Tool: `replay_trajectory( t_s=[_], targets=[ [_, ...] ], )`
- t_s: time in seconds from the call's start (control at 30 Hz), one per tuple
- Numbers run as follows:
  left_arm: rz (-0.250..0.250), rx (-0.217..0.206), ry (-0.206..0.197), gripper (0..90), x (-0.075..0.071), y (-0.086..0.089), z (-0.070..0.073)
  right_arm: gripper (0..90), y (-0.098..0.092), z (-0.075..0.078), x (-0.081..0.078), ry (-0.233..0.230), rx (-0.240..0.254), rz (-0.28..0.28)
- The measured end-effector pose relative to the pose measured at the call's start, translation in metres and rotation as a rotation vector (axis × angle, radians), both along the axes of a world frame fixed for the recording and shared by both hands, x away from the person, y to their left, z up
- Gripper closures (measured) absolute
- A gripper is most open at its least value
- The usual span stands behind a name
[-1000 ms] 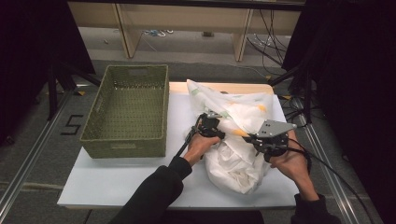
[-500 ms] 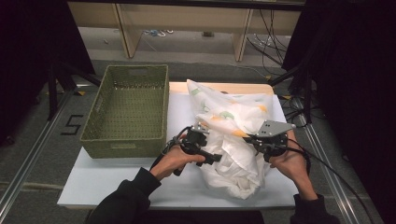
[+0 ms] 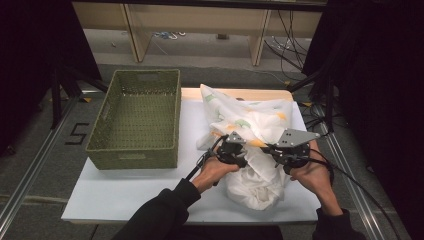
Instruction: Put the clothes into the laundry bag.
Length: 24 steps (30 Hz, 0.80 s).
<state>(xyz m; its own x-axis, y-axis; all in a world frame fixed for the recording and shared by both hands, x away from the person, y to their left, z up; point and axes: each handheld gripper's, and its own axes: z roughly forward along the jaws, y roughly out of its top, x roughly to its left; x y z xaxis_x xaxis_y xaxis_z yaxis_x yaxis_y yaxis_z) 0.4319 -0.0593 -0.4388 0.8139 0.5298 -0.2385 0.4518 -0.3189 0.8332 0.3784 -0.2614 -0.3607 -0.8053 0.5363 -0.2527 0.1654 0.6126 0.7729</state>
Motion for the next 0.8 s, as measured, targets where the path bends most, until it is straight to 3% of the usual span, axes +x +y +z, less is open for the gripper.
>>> replay_trajectory(
  t_s=[0.07,0.1,0.13,0.17,0.23,0.33,0.37,0.4,0.47,0.5,0.6,0.7,0.8],
  targets=[
    [0.022,-0.007,-0.008,79.8,0.006,0.000,0.004,89.9,0.000,0.002,-0.001,-0.005,0.006,0.000],
    [0.078,-0.012,-0.028,79.9,0.017,0.000,0.009,90.0,-0.001,0.007,-0.005,-0.011,0.011,0.000],
    [0.078,-0.012,-0.028,79.9,0.017,0.000,0.009,90.0,-0.001,0.007,-0.005,-0.011,0.011,0.000],
    [0.128,-0.028,-0.045,79.9,0.025,0.000,0.009,90.0,-0.002,0.011,-0.006,-0.028,0.015,-0.003],
    [0.149,-0.035,-0.049,79.7,0.032,0.000,0.005,90.0,-0.002,0.012,-0.007,-0.028,0.016,-0.003],
    [0.216,-0.013,-0.004,77.2,0.046,-0.002,-0.014,90.0,-0.002,0.007,-0.006,-0.009,0.004,-0.005],
    [0.242,-0.023,0.026,73.3,0.049,-0.002,-0.025,90.0,-0.002,-0.002,-0.002,0.019,-0.017,-0.013],
    [0.243,-0.043,0.034,71.0,0.048,-0.001,-0.026,90.0,-0.002,-0.007,0.001,0.018,-0.027,-0.007],
    [0.226,-0.039,0.039,67.1,0.046,0.002,-0.024,89.9,-0.001,-0.012,0.002,0.038,-0.033,-0.014],
    [0.210,-0.030,0.046,58.5,0.044,0.004,-0.021,90.0,-0.002,-0.017,0.003,0.050,-0.037,-0.016],
    [0.193,0.014,0.032,36.5,0.031,0.018,-0.010,89.9,-0.006,-0.017,0.006,0.045,-0.033,-0.024],
    [0.159,0.097,-0.001,17.7,0.016,0.037,-0.004,89.9,-0.009,-0.014,0.003,0.050,-0.027,-0.040],
    [0.144,0.132,-0.019,15.4,0.005,0.058,-0.010,89.9,-0.009,-0.014,0.004,0.044,-0.026,-0.039]
  ],
)
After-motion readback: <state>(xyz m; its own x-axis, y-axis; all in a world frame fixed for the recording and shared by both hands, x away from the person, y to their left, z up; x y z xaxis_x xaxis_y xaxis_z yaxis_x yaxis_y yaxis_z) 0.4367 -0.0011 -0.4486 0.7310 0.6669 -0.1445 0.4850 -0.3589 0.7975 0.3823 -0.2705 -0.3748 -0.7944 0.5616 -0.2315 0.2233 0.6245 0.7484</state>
